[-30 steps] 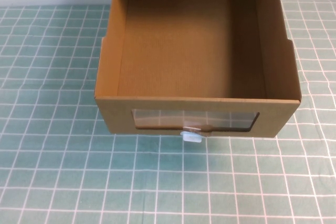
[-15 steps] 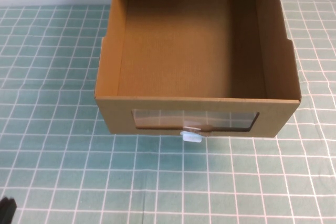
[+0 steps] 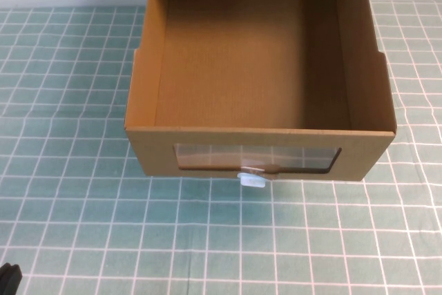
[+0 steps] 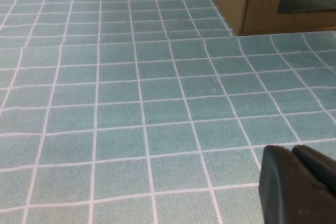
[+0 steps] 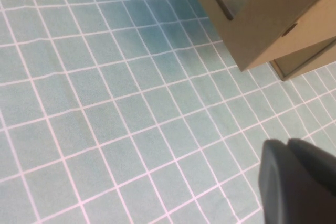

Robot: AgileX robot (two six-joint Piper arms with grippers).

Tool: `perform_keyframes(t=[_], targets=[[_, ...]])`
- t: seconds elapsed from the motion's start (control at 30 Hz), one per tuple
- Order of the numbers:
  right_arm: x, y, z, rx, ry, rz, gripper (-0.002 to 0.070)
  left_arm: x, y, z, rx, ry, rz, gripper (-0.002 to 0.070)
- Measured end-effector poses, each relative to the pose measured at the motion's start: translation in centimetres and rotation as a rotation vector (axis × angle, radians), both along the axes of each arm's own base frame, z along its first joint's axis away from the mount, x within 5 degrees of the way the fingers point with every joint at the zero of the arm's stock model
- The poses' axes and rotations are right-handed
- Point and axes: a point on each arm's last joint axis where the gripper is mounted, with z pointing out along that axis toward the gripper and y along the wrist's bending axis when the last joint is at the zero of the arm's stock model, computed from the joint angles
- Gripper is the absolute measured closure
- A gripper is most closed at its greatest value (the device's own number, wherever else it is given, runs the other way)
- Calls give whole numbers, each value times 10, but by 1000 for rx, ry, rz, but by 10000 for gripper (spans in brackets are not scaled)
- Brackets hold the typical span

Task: Open the shoe box
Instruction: 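Pull the top drawer of the cardboard box fully open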

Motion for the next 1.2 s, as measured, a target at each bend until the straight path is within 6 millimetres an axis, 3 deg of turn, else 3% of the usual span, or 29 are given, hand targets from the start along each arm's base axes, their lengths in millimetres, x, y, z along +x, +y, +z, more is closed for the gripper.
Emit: perform_keyframes(t=[0.47, 0.6, 0.9, 1.03, 1.2], targets=[[0, -1, 0, 5, 0, -4, 689, 0, 0, 0, 1, 3, 1, 680], [-3, -11, 0, 43, -8, -111, 689, 0, 0, 0, 1, 2, 1, 680], [-16, -12, 15, 487, -79, -511, 689, 0, 0, 0, 1, 2, 1, 680], [-10, -6, -4, 612, -134, -621, 689, 0, 0, 0, 1, 2, 1, 680], [0, -3, -65, 676, -91, -748, 689, 0, 0, 0, 1, 2, 1, 680]])
